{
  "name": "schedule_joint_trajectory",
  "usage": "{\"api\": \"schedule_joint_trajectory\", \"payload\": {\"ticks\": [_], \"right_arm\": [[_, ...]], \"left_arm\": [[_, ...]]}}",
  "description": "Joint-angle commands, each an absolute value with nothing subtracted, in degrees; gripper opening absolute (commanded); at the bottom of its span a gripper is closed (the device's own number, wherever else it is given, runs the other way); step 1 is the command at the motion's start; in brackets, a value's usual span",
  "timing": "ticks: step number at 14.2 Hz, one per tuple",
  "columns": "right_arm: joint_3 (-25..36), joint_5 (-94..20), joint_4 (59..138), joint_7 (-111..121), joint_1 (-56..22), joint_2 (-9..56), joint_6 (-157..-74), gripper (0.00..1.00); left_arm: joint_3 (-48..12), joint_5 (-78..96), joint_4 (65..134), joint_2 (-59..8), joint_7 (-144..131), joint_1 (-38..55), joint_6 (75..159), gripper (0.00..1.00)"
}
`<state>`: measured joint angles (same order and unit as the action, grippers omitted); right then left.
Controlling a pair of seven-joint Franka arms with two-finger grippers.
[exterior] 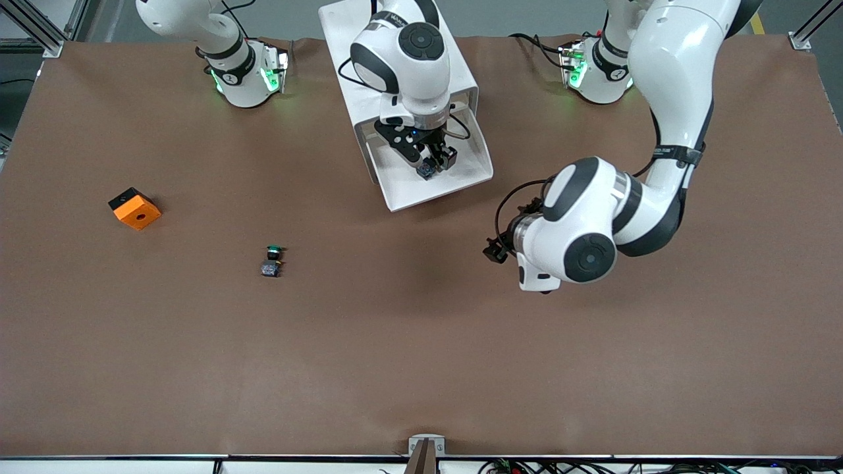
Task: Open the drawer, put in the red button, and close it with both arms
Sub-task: 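Release the red button into the drawer while the left gripper lets go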
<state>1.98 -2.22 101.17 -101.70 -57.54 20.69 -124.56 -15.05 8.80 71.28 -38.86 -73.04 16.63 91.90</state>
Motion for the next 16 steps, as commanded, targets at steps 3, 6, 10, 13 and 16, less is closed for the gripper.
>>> {"api": "schedule_joint_trajectory", "payload": {"ticks": [3,6,10,13,16], "right_arm": [[3.1,-1.5,94.3,-95.9,-55.2,20.8,-116.9,1.0],[3.1,-1.7,89.0,-85.5,-49.8,19.9,-107.1,1.0],[3.1,-1.8,87.4,-69.6,-40.5,16.0,-100.1,1.0],[3.2,-1.6,87.4,-57.3,-32.7,13.9,-93.6,1.0],[3.2,-1.7,87.4,-42.4,-24.4,12.0,-90.2,1.0]], "left_arm": [[-19.5,-0.1,73.2,-37.9,-72.0,17.6,96.2,1.0],[-21.1,-1.8,73.2,-38.1,-72.0,17.8,98.2,1.0],[-21.1,-5.3,74.9,-38.2,-71.8,19.0,104.9,1.0],[-21.1,-10.3,75.5,-38.2,-71.8,21.5,105.7,1.0],[-21.1,-12.5,77.4,-38.2,-71.7,23.5,108.9,1.0]]}}
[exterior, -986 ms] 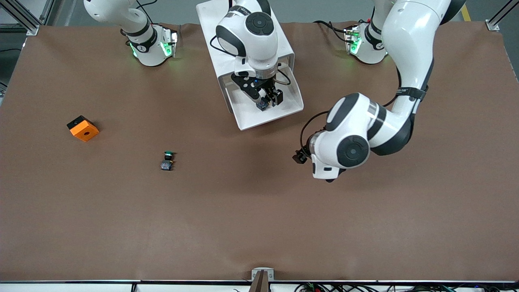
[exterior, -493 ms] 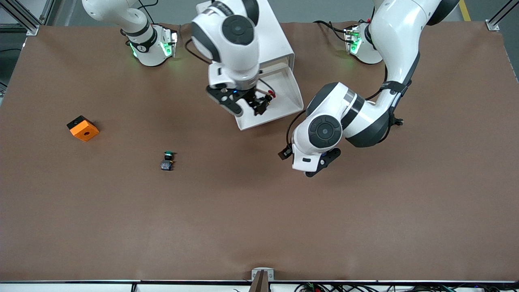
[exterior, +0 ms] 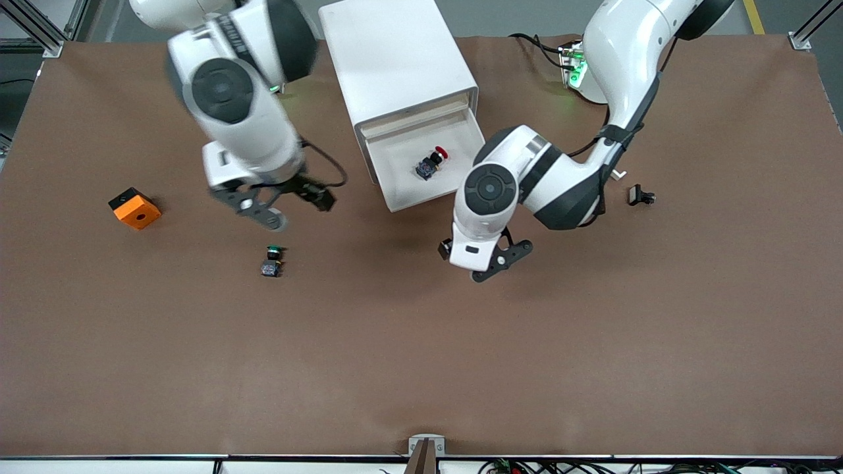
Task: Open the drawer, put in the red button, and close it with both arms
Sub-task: 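Withdraw the right gripper while the left gripper moves to the drawer front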
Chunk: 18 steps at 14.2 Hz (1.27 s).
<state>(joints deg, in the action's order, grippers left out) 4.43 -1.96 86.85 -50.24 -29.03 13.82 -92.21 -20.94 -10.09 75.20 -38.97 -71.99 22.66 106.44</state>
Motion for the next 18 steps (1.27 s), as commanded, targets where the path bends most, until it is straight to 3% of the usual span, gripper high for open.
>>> {"api": "schedule_joint_trajectory", "payload": {"ticks": [1,3,9,13,18], "right_arm": [[3.2,-1.7,87.4,-36.9,-21.2,11.3,-89.2,1.0],[3.3,-1.7,87.4,-26.5,-15.5,10.6,-87.5,1.0],[3.3,-1.6,85.5,-4.5,-3.1,8.4,-82.5,1.0],[3.3,-1.5,85.5,1.8,1.8,5.8,-78.8,1.0],[3.5,1.1,83.5,5.4,3.8,5.1,-75.9,1.0]], "left_arm": [[-21.1,-12.7,78.8,-38.1,-71.7,24.1,111.2,1.0],[-21.3,-13.2,81.2,-37.7,-71.7,24.6,115.6,1.0],[-27.2,-17.2,87.0,-36.2,-71.6,23.6,117.9,1.0],[-29.3,-16.9,89.4,-36.3,-70.2,23.2,118.0,1.0],[-38.0,-16.2,91.4,-37.5,-69.4,16.5,116.6,1.0]]}}
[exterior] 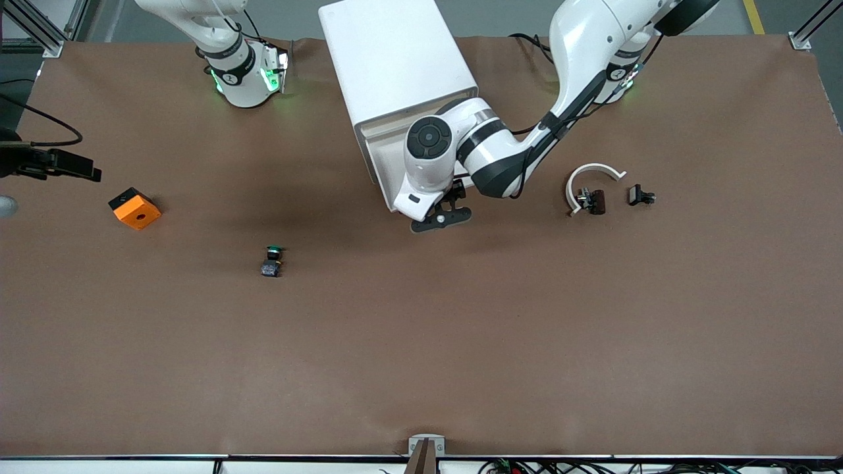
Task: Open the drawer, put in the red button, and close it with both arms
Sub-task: 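Withdraw the right gripper while the left gripper moves to the drawer front, then push the drawer closed into the cabinet with the left gripper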
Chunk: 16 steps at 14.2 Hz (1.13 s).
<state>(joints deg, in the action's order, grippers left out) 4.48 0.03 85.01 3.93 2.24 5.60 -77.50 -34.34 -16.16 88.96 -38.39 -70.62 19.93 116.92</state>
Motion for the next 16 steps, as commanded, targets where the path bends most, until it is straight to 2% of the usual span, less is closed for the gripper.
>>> {"api": "schedule_joint_trajectory", "payload": {"ticks": [1,16], "right_arm": [[3.5,1.1,82.8,5.4,3.9,5.1,-75.3,1.0],[3.5,1.5,78.7,4.7,5.4,5.7,-75.4,1.0]], "left_arm": [[-39.4,-16.2,91.5,-38.1,-69.7,15.8,116.3,1.0],[-40.5,-0.7,91.5,-40.2,-70.5,17.7,114.0,1.0]]}}
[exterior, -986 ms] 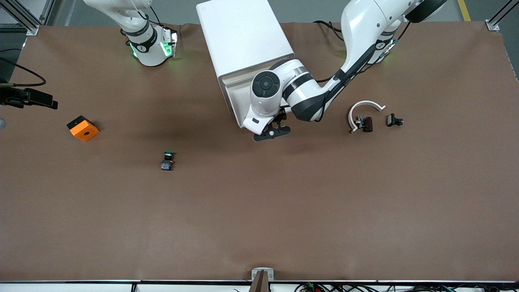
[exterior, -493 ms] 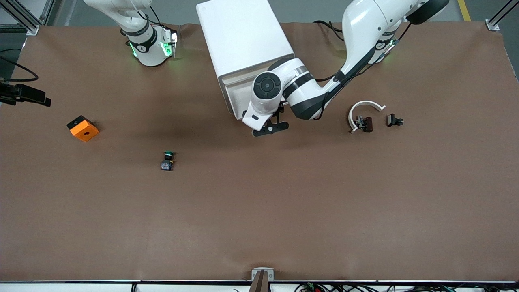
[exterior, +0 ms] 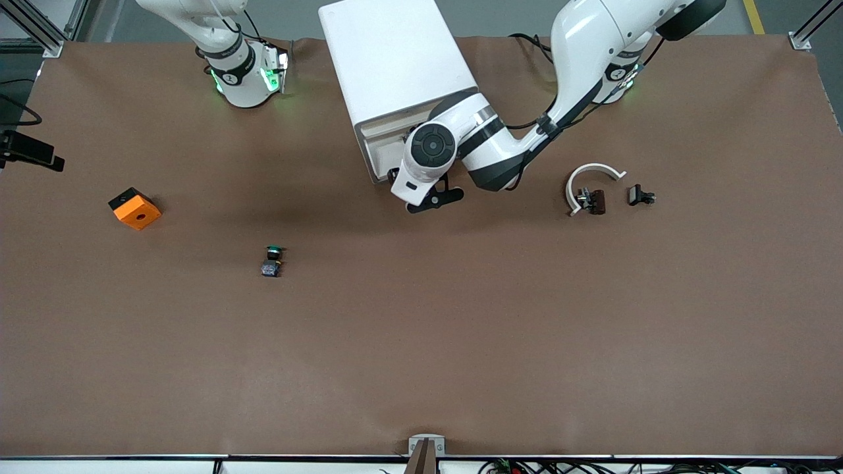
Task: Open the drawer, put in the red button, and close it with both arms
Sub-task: 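Push the drawer closed into the cabinet with the left gripper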
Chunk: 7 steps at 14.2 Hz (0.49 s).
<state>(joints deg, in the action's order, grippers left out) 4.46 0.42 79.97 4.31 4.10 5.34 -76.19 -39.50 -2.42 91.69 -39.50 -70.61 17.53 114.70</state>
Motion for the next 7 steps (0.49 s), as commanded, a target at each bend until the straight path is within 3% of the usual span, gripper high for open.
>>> {"api": "schedule_joint_trajectory", "payload": {"ticks": [1,7], "right_arm": [[3.4,1.5,78.7,4.7,5.3,5.7,-75.4,1.0],[3.3,0.9,78.7,5.1,5.6,5.0,-75.1,1.0]], "left_arm": [[-40.7,0.2,91.5,-40.5,-70.6,17.7,114.0,1.0],[-41.0,5.7,91.5,-41.0,-71.1,18.7,113.8,1.0]]}}
